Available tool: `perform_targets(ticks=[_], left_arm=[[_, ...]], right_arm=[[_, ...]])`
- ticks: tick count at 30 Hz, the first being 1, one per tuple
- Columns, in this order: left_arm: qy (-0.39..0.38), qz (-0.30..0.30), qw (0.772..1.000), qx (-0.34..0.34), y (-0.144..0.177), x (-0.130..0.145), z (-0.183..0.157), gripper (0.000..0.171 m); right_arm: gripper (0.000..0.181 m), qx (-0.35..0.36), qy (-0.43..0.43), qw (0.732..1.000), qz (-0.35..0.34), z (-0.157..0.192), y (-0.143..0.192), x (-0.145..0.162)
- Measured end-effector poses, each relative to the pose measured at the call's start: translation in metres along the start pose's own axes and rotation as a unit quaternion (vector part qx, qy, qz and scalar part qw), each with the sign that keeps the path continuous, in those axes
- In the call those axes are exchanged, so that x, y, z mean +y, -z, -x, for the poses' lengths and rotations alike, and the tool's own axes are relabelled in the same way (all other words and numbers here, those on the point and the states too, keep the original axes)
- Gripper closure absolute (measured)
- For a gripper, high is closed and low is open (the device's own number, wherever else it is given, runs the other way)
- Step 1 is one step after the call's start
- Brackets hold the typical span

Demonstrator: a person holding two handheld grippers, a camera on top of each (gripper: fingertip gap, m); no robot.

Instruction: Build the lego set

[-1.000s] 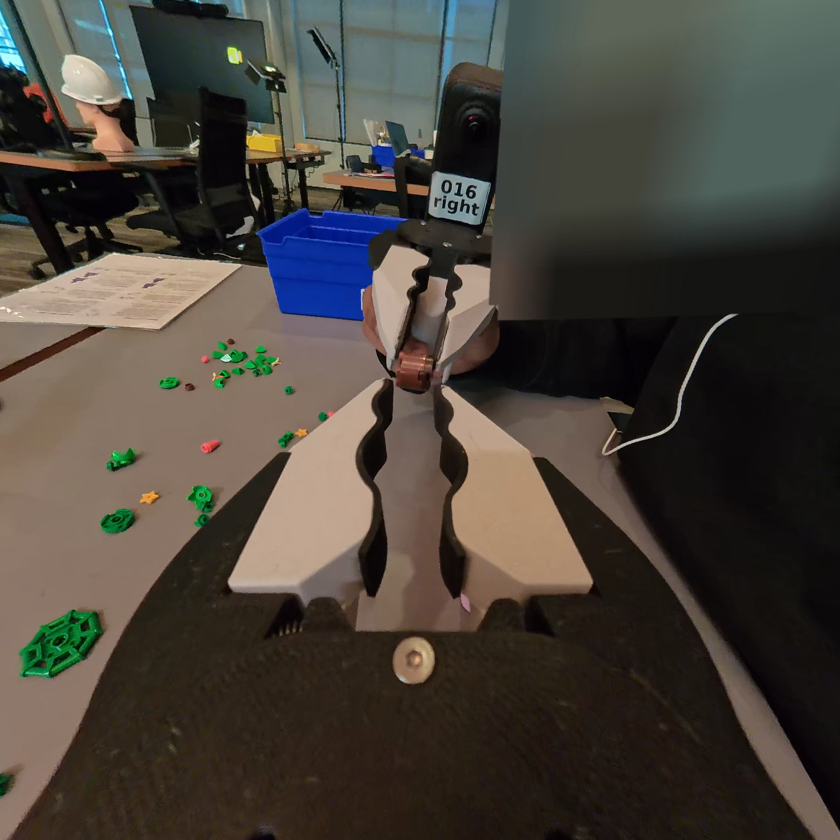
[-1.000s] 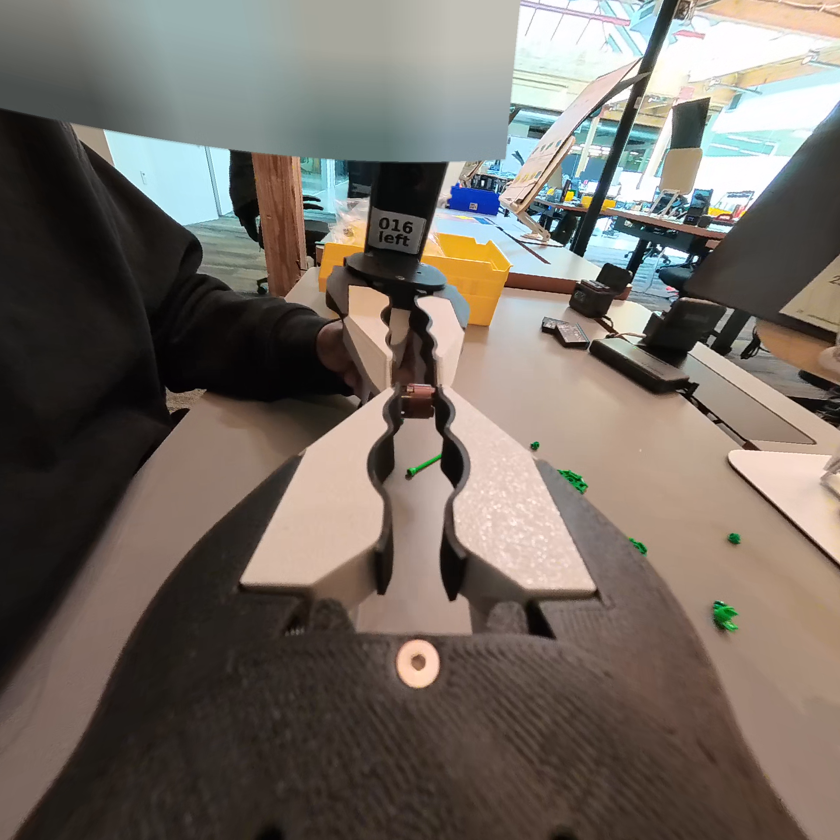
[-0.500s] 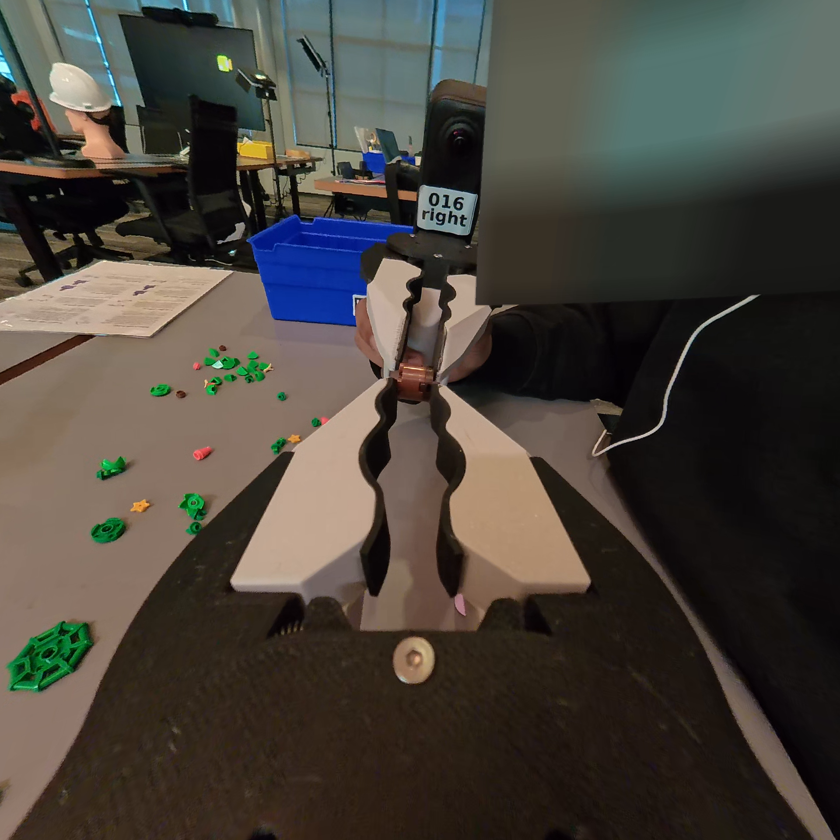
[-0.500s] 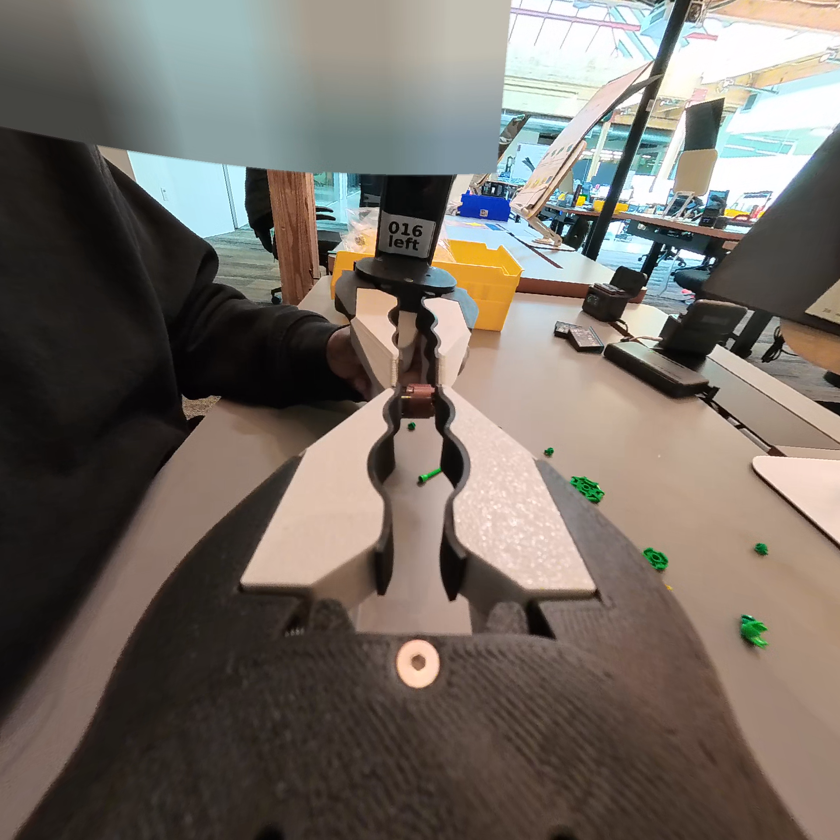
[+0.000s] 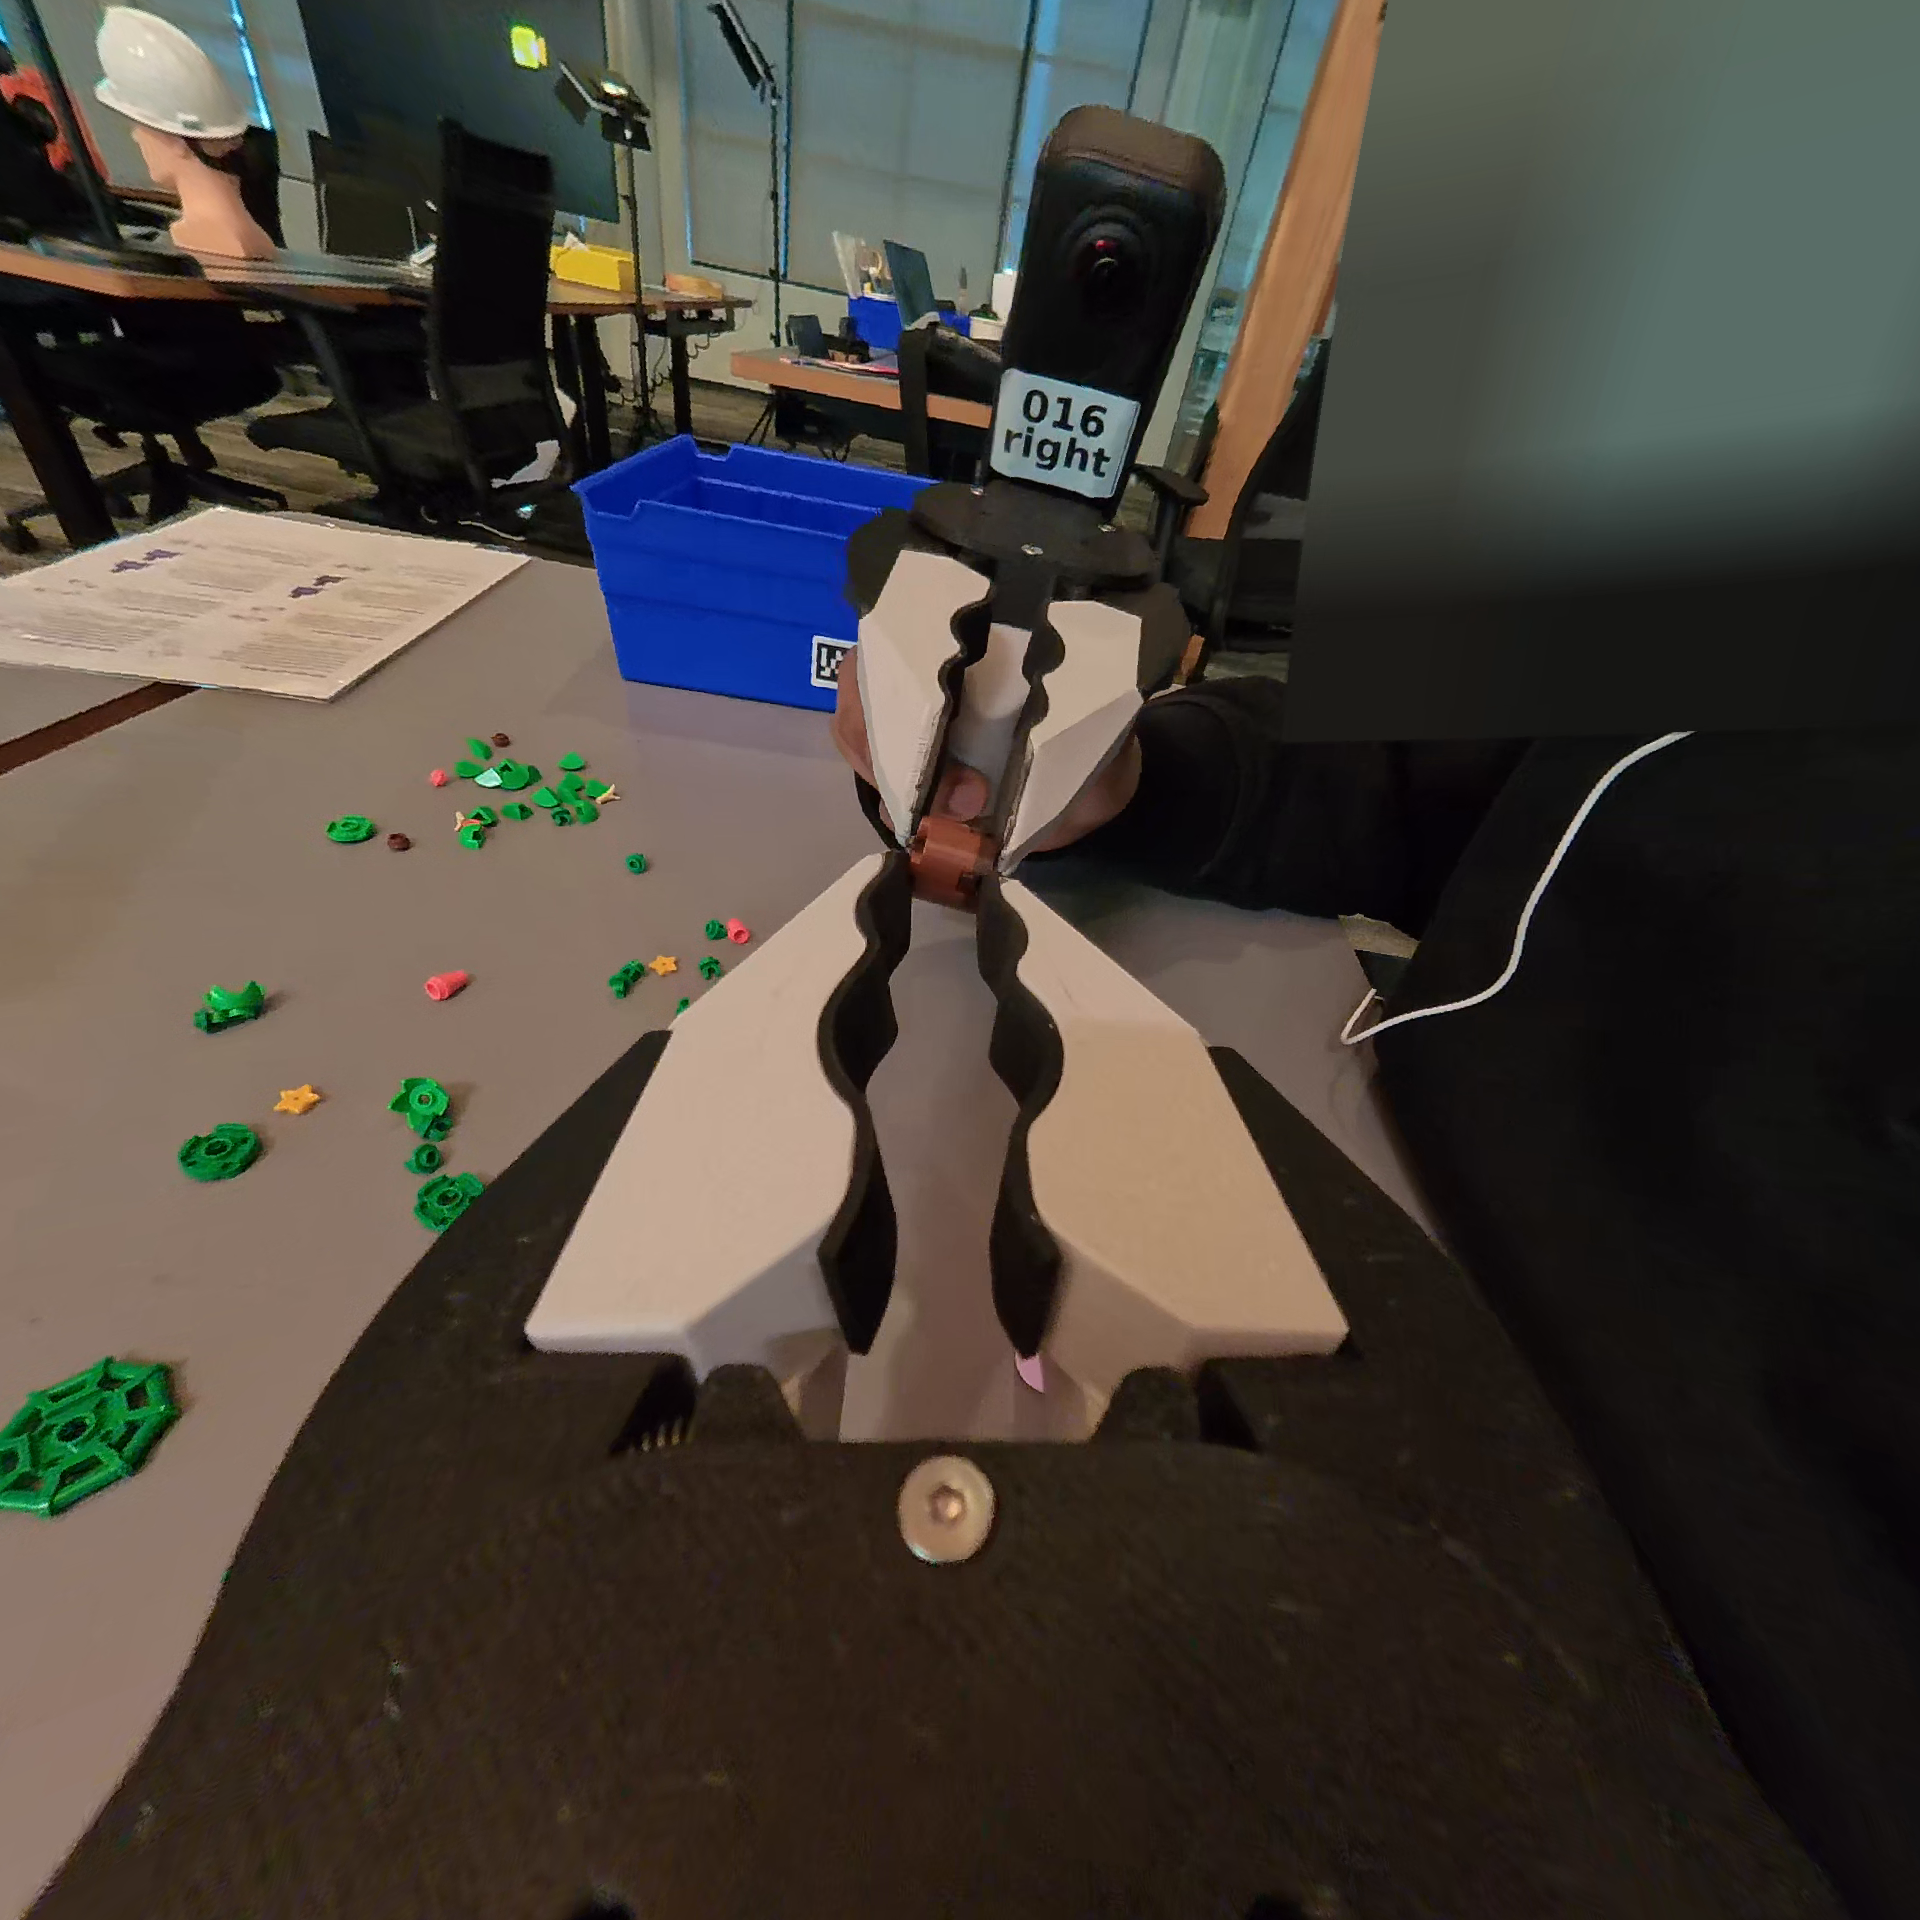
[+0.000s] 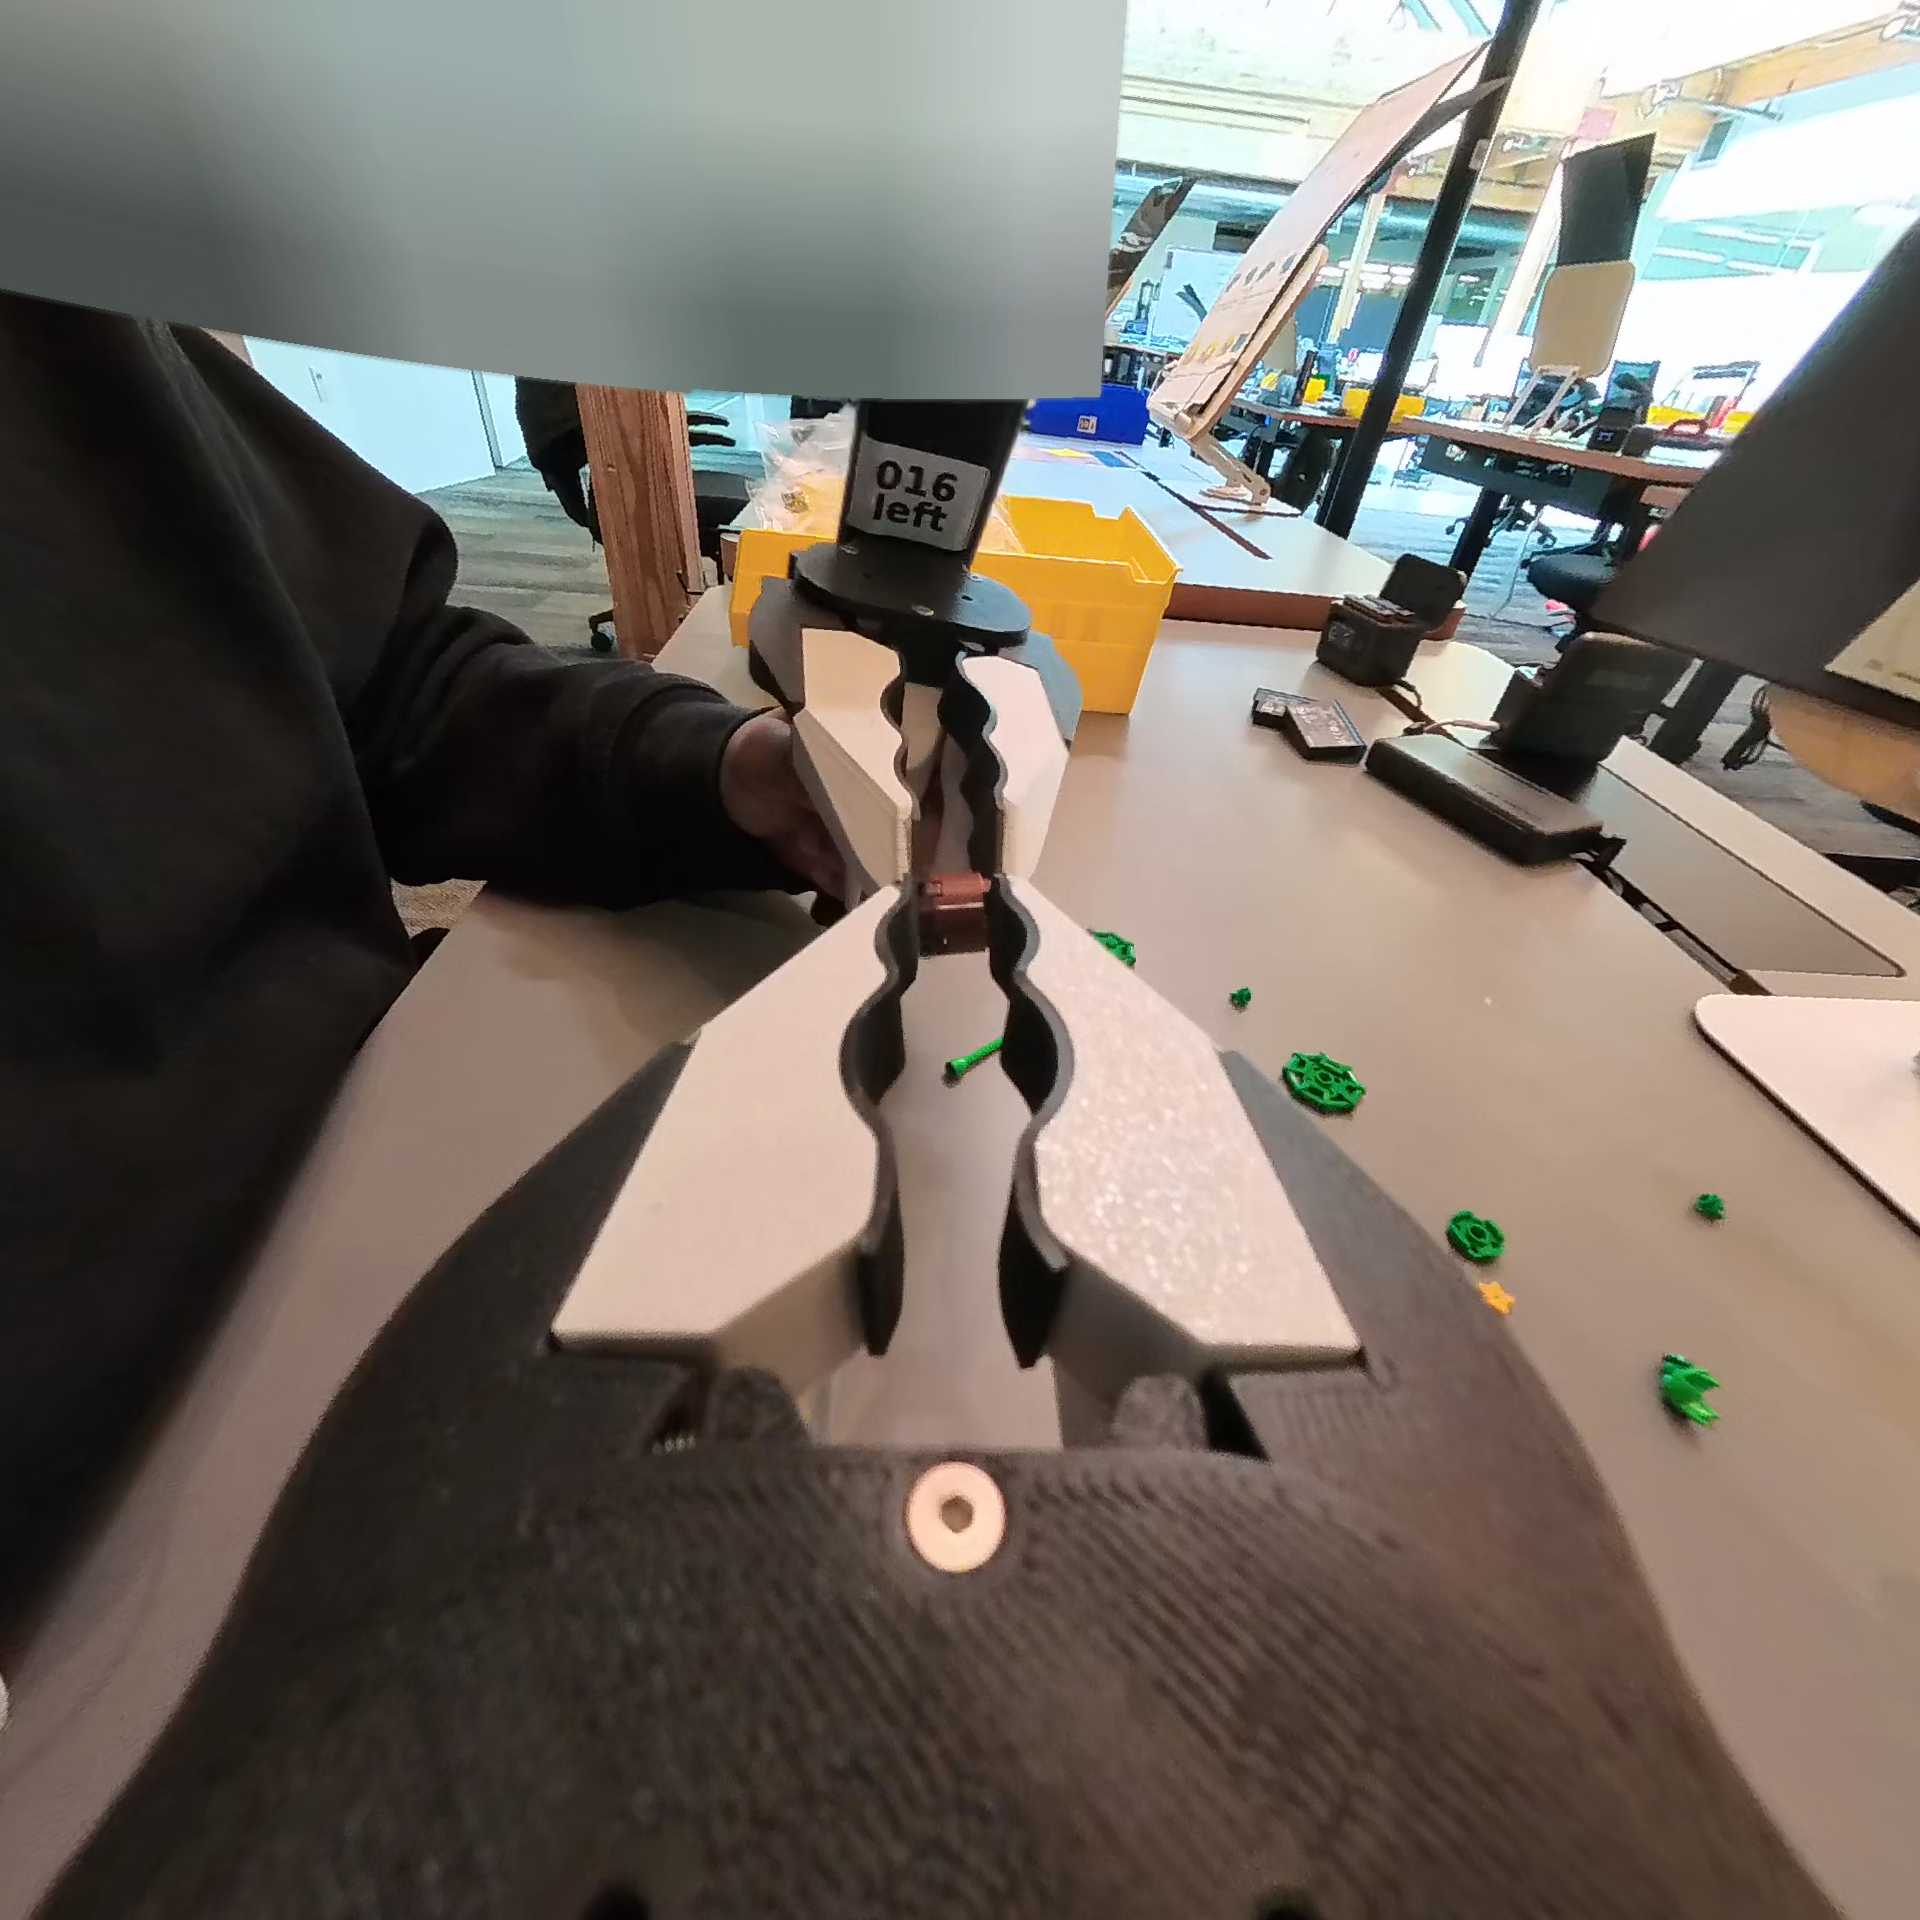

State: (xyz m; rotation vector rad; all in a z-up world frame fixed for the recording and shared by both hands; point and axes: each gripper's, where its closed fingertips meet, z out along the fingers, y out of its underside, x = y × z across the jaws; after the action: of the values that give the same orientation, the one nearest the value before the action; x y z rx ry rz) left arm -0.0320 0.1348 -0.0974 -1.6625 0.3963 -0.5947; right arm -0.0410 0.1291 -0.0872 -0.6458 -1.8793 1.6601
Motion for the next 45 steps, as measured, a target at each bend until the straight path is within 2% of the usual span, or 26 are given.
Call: perform_targets(ticks=[6,8,11,15,19,23,26,30,32,41,45], left_arm=[[0.01,-0.021,0.999,0.021,0.002,-0.007,-0.004,0.162],[0.005,-0.024,0.999,0.023,0.003,-0.008,-0.005,0.162],[0.011,-0.034,0.999,0.028,0.004,-0.01,-0.005,0.162],[0.033,-0.045,0.997,0.048,0.005,-0.011,-0.006,0.162],[0.042,-0.052,0.996,0.065,0.004,-0.01,-0.008,0.162],[0.021,-0.054,0.997,0.047,0.003,-0.008,-0.005,0.161],[-0.002,-0.053,0.998,0.036,0.004,-0.009,-0.005,0.142],[-0.011,-0.05,0.998,0.036,0.004,-0.01,-0.007,0.149],[-0.013,-0.044,0.998,0.032,0.004,-0.008,-0.006,0.16],[-0.004,-0.013,0.999,0.042,-0.001,0.002,-0.006,0.156],[-0.016,-0.013,0.999,0.042,-0.002,0.002,-0.008,0.16]], right_arm=[[0.168,0.017,0.036,0.999,-0.029,0.002,0.0,-0.008],[0.153,0.02,0.039,0.999,-0.031,0.001,0.0,-0.008],[0.154,0.002,0.02,0.999,-0.035,0.003,0.001,-0.007],[0.167,-0.013,0.005,0.999,-0.046,0.005,0.002,-0.008],[0.169,-0.02,0.002,0.999,-0.04,0.006,0.003,-0.007],[0.169,-0.01,0.009,1.0,-0.024,0.003,0.002,-0.004],[0.169,-0.007,0.014,1.0,-0.014,0.002,0.003,-0.003],[0.169,-0.01,0.018,1.0,0.001,0.003,0.002,0.0],[0.169,-0.014,0.019,1.0,0.005,0.005,0.001,0.001],[0.169,-0.022,0.023,0.999,0.017,0.009,0.0,0.003],[0.17,-0.023,0.023,0.999,0.019,0.009,0.0,0.002]])
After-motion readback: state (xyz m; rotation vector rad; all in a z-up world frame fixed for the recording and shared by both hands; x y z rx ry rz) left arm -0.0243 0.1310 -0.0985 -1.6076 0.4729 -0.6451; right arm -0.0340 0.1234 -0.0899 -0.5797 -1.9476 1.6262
